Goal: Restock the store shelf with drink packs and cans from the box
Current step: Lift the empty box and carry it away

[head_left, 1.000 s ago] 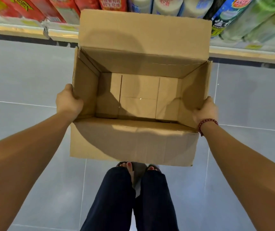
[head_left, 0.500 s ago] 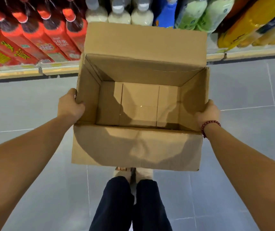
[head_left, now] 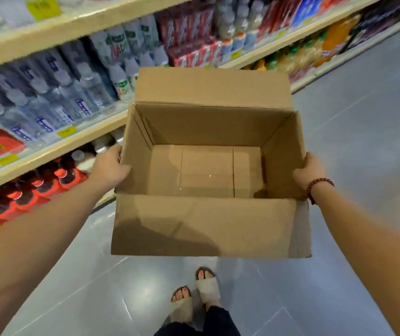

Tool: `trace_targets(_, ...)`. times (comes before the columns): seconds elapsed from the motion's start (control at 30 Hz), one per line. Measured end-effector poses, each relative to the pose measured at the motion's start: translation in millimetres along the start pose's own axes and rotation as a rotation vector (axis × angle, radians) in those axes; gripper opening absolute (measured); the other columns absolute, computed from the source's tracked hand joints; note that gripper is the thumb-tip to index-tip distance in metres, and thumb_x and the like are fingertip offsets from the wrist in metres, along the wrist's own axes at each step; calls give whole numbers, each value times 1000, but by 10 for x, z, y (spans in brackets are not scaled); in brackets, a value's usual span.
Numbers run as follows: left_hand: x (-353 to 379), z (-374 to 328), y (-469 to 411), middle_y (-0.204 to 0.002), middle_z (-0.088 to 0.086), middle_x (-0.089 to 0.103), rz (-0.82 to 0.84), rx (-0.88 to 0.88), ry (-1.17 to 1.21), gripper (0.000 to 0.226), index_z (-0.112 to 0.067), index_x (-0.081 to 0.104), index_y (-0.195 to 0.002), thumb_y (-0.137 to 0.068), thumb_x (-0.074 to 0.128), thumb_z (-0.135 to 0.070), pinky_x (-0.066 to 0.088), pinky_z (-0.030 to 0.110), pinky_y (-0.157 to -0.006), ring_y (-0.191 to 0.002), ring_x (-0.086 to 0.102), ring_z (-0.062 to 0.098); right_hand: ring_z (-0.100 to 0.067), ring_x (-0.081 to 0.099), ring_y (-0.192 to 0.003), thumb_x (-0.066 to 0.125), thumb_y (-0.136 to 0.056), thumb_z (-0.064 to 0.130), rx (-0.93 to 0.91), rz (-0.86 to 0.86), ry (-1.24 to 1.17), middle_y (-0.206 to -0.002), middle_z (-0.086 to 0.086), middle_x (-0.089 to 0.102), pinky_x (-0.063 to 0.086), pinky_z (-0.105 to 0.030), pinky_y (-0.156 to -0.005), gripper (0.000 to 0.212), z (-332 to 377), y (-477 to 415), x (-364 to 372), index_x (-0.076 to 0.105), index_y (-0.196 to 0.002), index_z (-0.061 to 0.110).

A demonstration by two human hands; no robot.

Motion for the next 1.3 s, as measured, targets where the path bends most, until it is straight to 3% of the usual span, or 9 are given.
trace_targets(0.1, -180, -733, 24, -103, 16, 61, 50, 119, 18, 34, -6, 55, -115, -81, 58, -5, 41, 36, -72, -93, 55, 33, -32, 50, -88, 51, -83, 0, 46, -76, -54, -79, -5, 47, 49, -42, -78, 19, -215, 153, -673, 46, -100, 8)
trace_targets(0.23, -352, -1815, 155, -109, 23, 63, 47, 272, -29, 40, -6, 57, -115, -76, 58, -13, 43, 37, -73, -99, 58, 38, -39, 55, -101, 51, -84, -1, 101, -203, -140, -100, -20, 55, 50, -44, -83, 25, -551, 363, -1579, 51, -109, 0)
trace_targets(0.37, -273, -2813, 341, -109, 23, 63, 88, 442, -85, 33, -3, 56, -113, -80, 59, -4, 38, 34, -68, -90, 55, 33, -39, 55, -105, 51, -83, -1, 166, -301, -228, -83, -11, 52, 48, -43, -84, 21, -1038, 629, -2333, 50, -103, 6)
trace_targets(0.47, -91, -3626, 581, -103, 20, 60, 124, 545, -101, 31, -2, 55, -113, -82, 59, -2, 33, 32, -68, -86, 49, 28, -39, 54, -108, 49, -85, 2, 226, -390, -268, -109, -20, 58, 47, -41, -88, 34, -1501, 798, -2913, 49, -118, 5)
trace_targets(0.63, 345, -4718, 1011, -99, 20, 56, 166, 671, -140, 25, -3, 53, -104, -80, 60, -6, 39, 36, -69, -89, 52, 33, -36, 54, -95, 50, -85, 10, 363, -523, -220, -112, -19, 57, 50, -43, -82, 26, -2278, 1134, -3662, 51, -111, 7)
trace_targets(0.83, 1027, -5737, 1602, -107, 20, 57, 211, 812, -193, 38, -2, 52, -119, -82, 61, -5, 43, 40, -72, -100, 55, 35, -31, 53, -88, 51, -83, 10, 506, -622, -299, -99, -11, 55, 46, -36, -75, 23, -3212, 1521, -4167, 53, -105, 10)
trace_targets(1.0, 1693, -6630, 2078, -89, 15, 54, 313, 973, -262, 19, -4, 51, -98, -82, 61, -8, 36, 30, -55, -85, 52, 28, -31, 52, -86, 51, -83, 7, 649, -696, -311, -93, -12, 53, 40, -32, -71, 14, -3991, 1838, -4436, 52, -97, 7)
trace_targets(1.17, 2610, -7392, 2462, -101, 14, 57, 489, 1063, -269, 32, -6, 52, -115, -84, 59, -8, 47, 34, -61, -88, 52, 28, -32, 52, -86, 49, -82, 5, 804, -788, -376, -96, -14, 55, 44, -35, -72, 17, -4721, 2001, -4655, 52, -98, 6)
trace_targets(1.3, 3277, -8023, 2835, -103, 14, 58, 635, 1135, -298, 34, -2, 52, -119, -85, 56, -1, 41, 29, -57, -83, 51, 26, -34, 55, -93, 48, -83, 4, 895, -849, -422, -106, -17, 59, 49, -42, -78, 29, -5240, 2111, -4811, 52, -111, 8)
Point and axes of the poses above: each hand's wrist, its own y-axis away from the middle knuckle, its own x-axis out of the palm, z = x × y, the point moved 6 cm from there along -y, towards the middle knuckle
